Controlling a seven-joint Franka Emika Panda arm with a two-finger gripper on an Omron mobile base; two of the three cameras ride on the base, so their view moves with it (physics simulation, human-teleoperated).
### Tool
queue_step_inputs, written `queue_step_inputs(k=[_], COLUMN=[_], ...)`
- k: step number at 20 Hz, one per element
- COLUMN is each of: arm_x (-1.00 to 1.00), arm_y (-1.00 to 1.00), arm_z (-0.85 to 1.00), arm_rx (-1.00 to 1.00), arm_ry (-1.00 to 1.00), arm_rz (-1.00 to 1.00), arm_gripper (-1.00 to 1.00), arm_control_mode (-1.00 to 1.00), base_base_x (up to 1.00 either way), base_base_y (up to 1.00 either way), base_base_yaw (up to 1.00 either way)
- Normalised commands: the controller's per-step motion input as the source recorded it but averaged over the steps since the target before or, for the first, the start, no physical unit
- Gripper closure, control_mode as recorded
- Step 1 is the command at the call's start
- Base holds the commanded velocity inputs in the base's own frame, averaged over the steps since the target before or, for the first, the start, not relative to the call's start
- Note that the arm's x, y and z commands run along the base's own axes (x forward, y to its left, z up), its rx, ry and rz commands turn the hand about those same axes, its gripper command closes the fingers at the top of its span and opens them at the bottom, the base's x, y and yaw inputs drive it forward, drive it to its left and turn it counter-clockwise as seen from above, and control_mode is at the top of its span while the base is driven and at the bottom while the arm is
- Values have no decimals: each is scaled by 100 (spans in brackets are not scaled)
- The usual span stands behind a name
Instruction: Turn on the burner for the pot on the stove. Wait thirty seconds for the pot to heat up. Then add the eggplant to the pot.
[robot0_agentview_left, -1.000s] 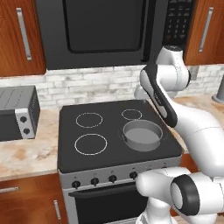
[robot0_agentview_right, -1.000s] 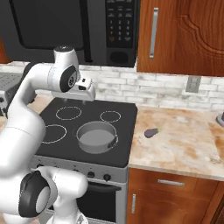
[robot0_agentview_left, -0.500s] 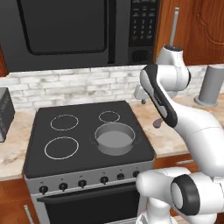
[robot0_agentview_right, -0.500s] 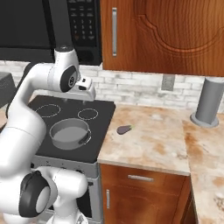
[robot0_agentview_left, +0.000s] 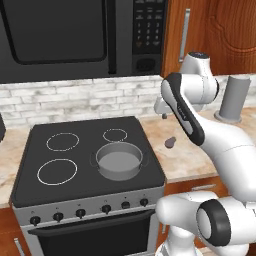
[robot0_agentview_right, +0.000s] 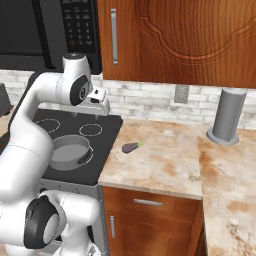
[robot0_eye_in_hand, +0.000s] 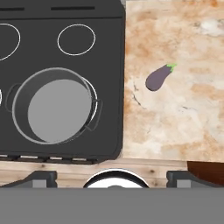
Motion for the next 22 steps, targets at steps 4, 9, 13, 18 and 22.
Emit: queue_step_inputs(k=[4,9,13,18,22], arm_x=[29,23,0,-53,-54], arm_y=[0,0,9,77,100], arm_z=[0,0,0,-1,-4], arm_rx=[1,0,0,-1,-6], arm_ry=[1,3,0,0,0], arm_rz=[0,0,0,0,0], arm_gripper=[-100,-100,-100,-100,-100], arm_control_mode=[-100,-100,-100,-100,-100], base_base_x=[0,0,0,0,0], base_base_y=[0,0,0,0,0], base_base_yaw=[0,0,0,0,0])
